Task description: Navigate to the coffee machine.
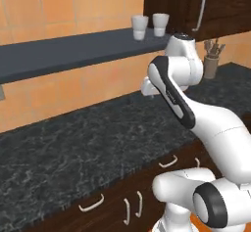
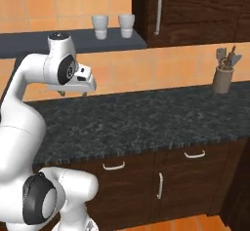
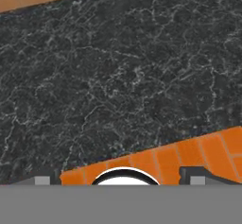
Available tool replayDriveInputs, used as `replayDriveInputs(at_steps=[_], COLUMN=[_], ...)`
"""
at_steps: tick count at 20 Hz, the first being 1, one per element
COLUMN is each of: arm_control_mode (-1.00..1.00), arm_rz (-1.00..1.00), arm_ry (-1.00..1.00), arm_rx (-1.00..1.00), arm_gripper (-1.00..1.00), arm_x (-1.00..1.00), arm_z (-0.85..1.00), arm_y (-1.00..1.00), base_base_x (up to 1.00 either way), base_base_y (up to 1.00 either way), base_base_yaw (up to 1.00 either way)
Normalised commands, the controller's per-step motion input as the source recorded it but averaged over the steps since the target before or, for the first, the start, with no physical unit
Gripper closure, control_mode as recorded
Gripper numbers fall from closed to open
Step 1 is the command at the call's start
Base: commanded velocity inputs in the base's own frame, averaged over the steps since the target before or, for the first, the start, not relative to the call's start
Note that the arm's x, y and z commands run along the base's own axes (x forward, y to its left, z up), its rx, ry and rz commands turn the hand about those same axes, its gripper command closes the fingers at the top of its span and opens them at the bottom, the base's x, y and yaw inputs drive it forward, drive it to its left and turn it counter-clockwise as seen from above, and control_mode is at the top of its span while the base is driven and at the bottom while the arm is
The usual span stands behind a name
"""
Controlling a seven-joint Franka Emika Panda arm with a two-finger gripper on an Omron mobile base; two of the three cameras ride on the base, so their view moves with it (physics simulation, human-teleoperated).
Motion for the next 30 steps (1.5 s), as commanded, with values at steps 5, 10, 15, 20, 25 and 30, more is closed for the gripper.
replayDriveInputs(at_steps=[5, 10, 15, 20, 25, 30], arm_control_mode=[1.0, 1.0, 1.0, 1.0, 1.0, 1.0], arm_rz=[0.0, 0.0, 0.0, 0.0, 0.0, 0.0], arm_ry=[0.0, 0.0, 0.0, 0.0, 0.0, 0.0], arm_rx=[0.0, 0.0, 0.0, 0.0, 0.0, 0.0], arm_gripper=[-1.0, -1.0, -1.0, -1.0, -1.0, -1.0], arm_x=[0.0, 0.0, 0.0, 0.0, 0.0, 0.0], arm_z=[0.0, 0.0, 0.0, 0.0, 0.0, 0.0], arm_y=[0.0, 0.0, 0.0, 0.0, 0.0, 0.0], base_base_x=[0.07, 0.07, 0.0, 0.0, 0.0, 0.0], base_base_y=[-0.49, -0.53, -0.73, -0.82, -0.87, -0.49], base_base_yaw=[-0.75, -0.79, -0.72, -0.69, -0.64, -0.35])
